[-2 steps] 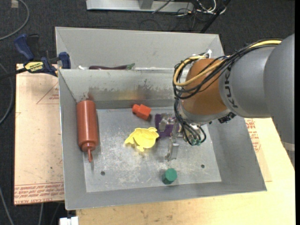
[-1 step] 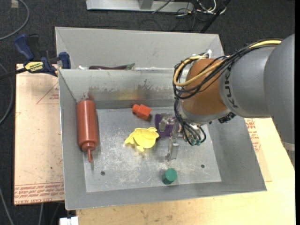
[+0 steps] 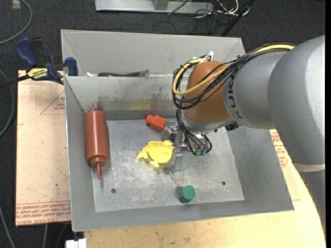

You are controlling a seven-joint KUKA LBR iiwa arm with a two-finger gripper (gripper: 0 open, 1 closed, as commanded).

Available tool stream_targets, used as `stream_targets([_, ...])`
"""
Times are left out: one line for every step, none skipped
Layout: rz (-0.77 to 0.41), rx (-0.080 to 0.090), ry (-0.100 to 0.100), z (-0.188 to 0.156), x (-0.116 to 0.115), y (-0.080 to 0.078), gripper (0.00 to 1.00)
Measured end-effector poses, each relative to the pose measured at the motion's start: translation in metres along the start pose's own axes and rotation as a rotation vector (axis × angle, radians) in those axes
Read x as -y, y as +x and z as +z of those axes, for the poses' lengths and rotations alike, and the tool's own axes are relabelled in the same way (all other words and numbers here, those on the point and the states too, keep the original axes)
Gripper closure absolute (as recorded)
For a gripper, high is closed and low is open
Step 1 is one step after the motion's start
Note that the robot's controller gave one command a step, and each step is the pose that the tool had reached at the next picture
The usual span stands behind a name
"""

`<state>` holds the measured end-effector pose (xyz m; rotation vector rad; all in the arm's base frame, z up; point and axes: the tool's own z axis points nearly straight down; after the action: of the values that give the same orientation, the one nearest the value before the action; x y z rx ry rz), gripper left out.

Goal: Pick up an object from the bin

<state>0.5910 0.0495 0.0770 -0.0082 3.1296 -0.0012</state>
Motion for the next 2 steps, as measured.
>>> stream_targets([-0.110,-0.002,-0.001,-0.0017,-0.0157,-0.0059,1.00])
stream_targets([-0.111,-0.002,-0.001,-0.0017,-0.0157,-0.0059,1.00])
